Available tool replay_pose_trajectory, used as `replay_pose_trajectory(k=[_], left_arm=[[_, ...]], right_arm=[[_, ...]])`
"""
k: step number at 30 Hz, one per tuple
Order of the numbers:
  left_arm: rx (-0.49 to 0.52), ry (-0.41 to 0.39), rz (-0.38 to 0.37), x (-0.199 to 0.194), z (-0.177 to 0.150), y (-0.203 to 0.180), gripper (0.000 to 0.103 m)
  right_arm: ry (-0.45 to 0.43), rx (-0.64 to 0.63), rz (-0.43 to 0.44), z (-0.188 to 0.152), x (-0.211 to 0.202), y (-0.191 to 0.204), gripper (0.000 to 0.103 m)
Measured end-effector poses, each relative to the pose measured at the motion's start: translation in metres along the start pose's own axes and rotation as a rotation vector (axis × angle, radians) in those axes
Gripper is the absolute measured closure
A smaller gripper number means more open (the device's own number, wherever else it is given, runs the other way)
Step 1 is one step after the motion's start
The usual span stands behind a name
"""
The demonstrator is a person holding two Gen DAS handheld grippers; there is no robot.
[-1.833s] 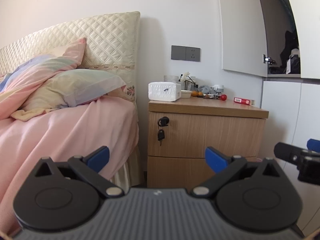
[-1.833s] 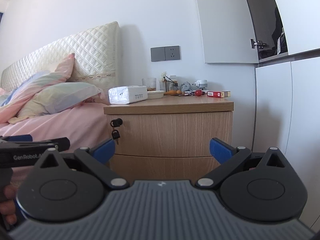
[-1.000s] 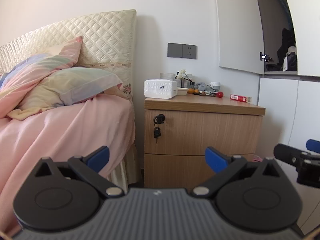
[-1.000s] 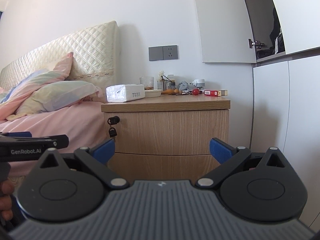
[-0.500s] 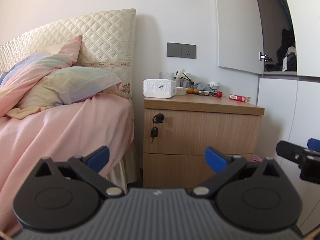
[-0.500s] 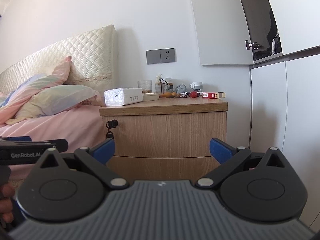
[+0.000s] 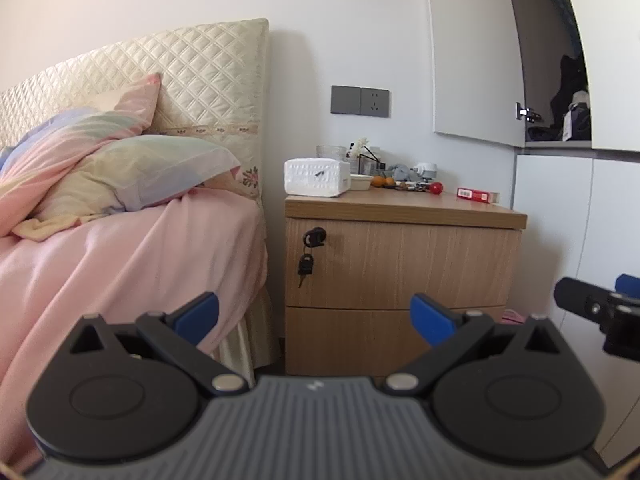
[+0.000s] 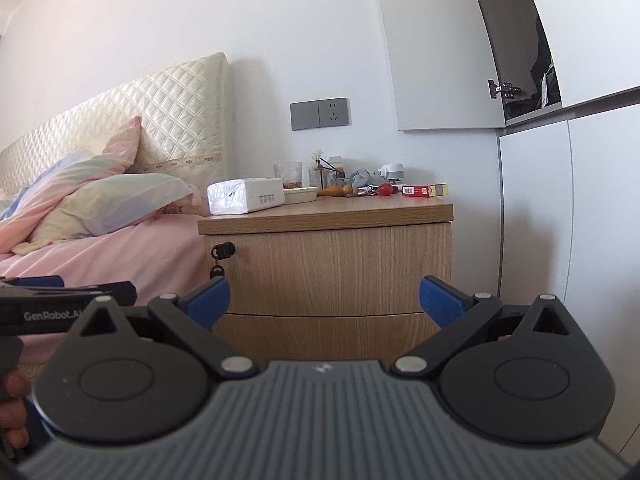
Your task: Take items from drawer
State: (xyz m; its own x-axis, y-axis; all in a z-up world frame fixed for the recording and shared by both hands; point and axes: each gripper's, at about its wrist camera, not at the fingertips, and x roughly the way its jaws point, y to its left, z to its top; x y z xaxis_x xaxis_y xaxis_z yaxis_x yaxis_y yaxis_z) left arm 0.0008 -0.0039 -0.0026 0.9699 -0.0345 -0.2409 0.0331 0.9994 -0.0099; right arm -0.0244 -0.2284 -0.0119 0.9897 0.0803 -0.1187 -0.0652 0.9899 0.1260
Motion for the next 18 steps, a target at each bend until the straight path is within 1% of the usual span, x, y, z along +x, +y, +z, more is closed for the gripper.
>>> replay_pose_trajectory(k=[13,18], left_arm=[[0.006,0.0,-0.006,-0.0014,-0.0014,-0.0016,0.0],[0.007,0.001,-0.006,-0.0019,-0.0011,-0.0021,0.0]], right_arm=[[-0.016,0.0,-0.021,0.0007,-0.0023,-0.0016,0.0],[-0.018,-0.003,-0.017,0.0002,-0.0029,-0.0021,0.0]])
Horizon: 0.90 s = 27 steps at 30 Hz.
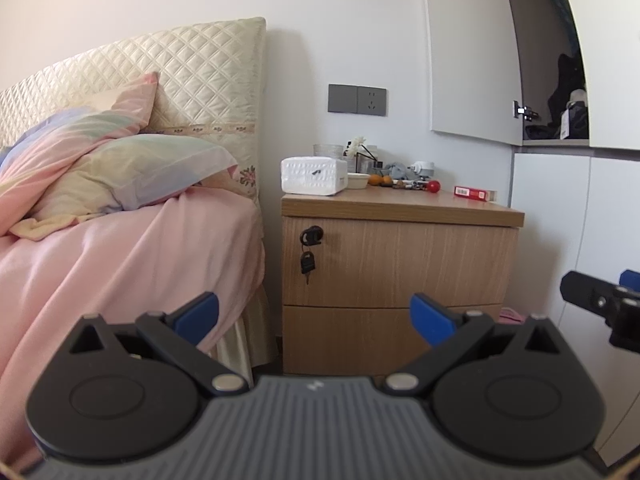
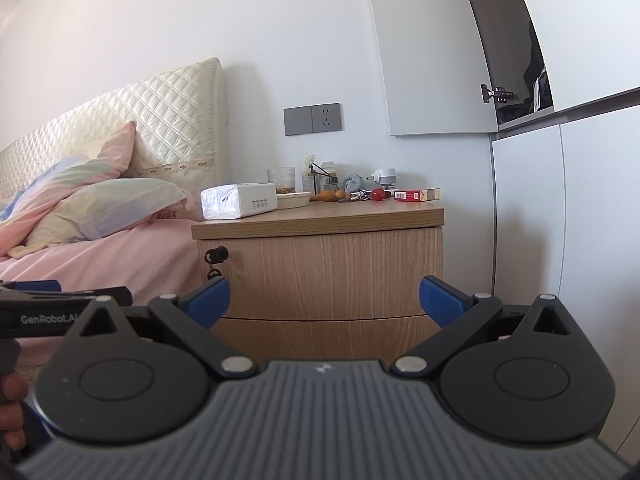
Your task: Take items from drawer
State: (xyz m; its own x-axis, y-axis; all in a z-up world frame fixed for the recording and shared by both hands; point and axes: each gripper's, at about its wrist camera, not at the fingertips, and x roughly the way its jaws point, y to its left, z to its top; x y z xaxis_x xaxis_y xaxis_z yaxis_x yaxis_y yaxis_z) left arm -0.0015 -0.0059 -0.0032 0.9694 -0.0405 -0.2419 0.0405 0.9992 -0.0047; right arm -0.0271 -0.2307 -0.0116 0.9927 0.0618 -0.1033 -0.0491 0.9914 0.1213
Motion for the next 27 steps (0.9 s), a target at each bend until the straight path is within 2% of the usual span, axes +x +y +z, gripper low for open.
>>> replay_pose_trajectory(k=[20,27], left_arm=[[0.007,-0.012,-0.028,-0.001,0.001,-0.002,0.0],[0.024,-0.025,-0.034,-0.004,0.002,-0.004,0.0]], right_arm=[[-0.019,0.017,0.007,0.0,-0.006,-0.009,0.0],[-0.069,0.021,0.02,0.002,-0.011,-0.018,0.0]])
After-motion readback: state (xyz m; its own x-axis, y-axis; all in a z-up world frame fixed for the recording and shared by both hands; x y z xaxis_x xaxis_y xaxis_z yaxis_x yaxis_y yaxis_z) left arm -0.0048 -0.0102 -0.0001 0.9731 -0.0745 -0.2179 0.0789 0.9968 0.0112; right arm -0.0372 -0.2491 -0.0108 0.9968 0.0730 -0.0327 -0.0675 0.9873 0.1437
